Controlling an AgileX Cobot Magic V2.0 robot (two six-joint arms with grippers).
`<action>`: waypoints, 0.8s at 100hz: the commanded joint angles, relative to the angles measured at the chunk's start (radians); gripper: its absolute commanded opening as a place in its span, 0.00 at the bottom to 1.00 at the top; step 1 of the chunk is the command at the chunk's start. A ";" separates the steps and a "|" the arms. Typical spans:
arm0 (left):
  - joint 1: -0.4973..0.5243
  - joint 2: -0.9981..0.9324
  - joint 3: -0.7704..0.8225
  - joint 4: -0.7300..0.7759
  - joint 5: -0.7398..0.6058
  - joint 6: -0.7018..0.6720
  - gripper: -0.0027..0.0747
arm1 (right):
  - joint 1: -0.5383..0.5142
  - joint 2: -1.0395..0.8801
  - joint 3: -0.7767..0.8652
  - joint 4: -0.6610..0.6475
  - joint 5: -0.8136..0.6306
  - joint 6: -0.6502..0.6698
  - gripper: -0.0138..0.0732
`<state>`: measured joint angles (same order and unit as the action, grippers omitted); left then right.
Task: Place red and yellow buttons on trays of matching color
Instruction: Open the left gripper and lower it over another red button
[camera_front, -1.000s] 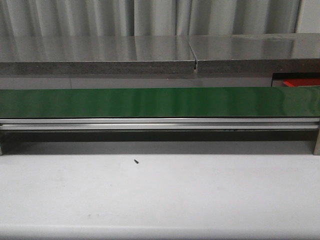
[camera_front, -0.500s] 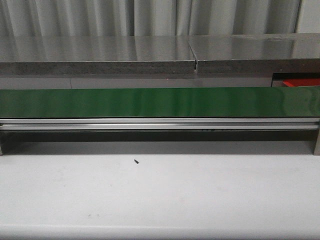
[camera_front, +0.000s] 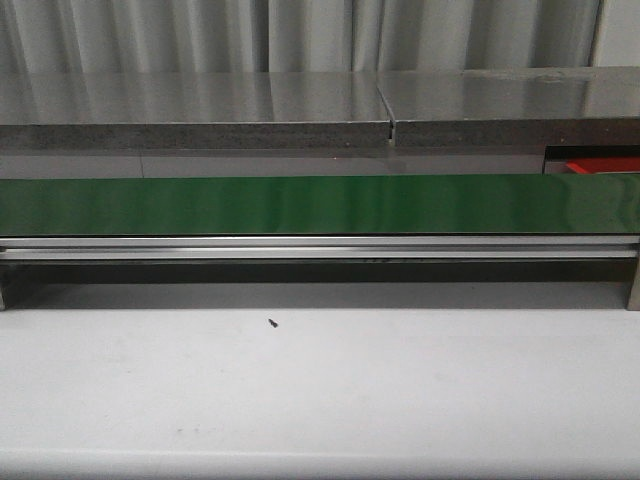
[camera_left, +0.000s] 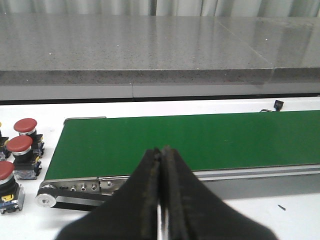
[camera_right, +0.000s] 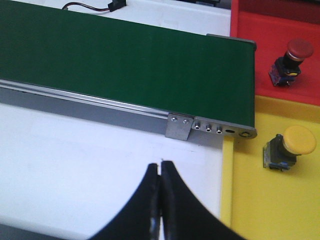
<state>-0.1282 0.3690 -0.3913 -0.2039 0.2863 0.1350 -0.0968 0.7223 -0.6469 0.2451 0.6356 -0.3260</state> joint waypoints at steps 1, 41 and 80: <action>-0.006 0.004 -0.027 -0.009 -0.084 -0.004 0.01 | 0.000 -0.005 -0.024 0.011 -0.042 -0.010 0.08; -0.006 0.004 -0.027 -0.017 -0.084 -0.004 0.01 | 0.000 -0.005 -0.024 0.011 -0.042 -0.010 0.08; -0.007 0.004 -0.027 -0.019 -0.063 -0.004 0.59 | 0.000 -0.005 -0.024 0.011 -0.042 -0.010 0.08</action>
<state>-0.1282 0.3690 -0.3913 -0.2091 0.2881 0.1350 -0.0968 0.7202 -0.6469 0.2451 0.6446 -0.3260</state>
